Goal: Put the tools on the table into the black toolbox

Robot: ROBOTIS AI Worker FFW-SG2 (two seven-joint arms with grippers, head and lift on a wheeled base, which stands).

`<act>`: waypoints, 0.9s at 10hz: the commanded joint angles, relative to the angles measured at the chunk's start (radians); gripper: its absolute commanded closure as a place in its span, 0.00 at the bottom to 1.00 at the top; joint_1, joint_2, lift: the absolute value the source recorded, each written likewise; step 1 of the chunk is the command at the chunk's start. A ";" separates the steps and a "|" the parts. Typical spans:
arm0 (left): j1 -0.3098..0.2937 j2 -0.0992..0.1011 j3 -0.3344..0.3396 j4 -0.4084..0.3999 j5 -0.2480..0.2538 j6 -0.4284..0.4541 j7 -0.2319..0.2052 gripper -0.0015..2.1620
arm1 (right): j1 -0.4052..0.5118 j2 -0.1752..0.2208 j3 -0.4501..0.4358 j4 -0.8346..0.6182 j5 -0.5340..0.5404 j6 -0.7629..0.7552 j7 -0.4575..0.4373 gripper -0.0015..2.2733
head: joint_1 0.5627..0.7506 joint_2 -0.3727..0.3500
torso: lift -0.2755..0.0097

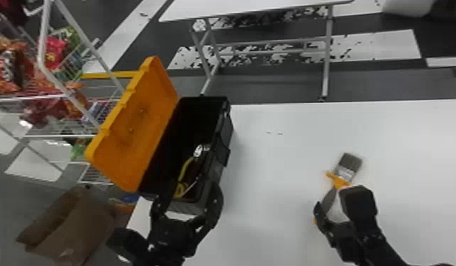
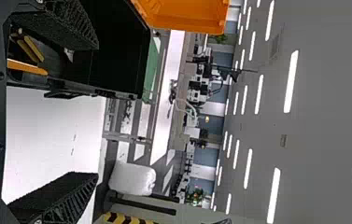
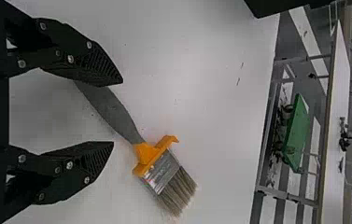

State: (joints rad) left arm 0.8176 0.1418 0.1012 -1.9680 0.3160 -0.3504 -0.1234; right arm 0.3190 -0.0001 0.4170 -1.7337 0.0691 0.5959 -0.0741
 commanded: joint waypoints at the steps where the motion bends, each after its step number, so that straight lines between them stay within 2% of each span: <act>1: 0.000 -0.002 0.000 0.000 0.000 0.000 -0.001 0.01 | 0.000 0.001 -0.001 -0.001 0.000 0.014 0.000 0.20 | 0.70 1.00 | 0.70; 2: 0.000 -0.002 0.000 0.000 0.000 0.003 -0.001 0.01 | 0.002 0.001 -0.003 -0.001 0.000 0.008 0.000 0.14 | 0.70 1.00 | 0.70; 6: 0.003 -0.002 0.002 -0.002 0.000 0.000 -0.001 0.01 | 0.003 0.001 0.000 -0.003 0.000 0.005 0.002 0.13 | 0.70 1.00 | 0.70; 7: 0.003 -0.002 0.000 -0.002 0.000 0.000 -0.002 0.01 | 0.005 0.001 0.000 -0.003 0.000 0.008 0.004 0.14 | 0.70 1.00 | 0.70; 9: 0.003 -0.002 0.000 -0.002 0.000 0.000 -0.002 0.01 | 0.006 0.001 -0.001 -0.003 0.000 0.011 0.011 0.22 | 0.70 1.00 | 0.70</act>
State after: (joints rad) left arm 0.8207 0.1396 0.1014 -1.9696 0.3160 -0.3504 -0.1257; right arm 0.3247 0.0001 0.4170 -1.7372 0.0690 0.6051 -0.0633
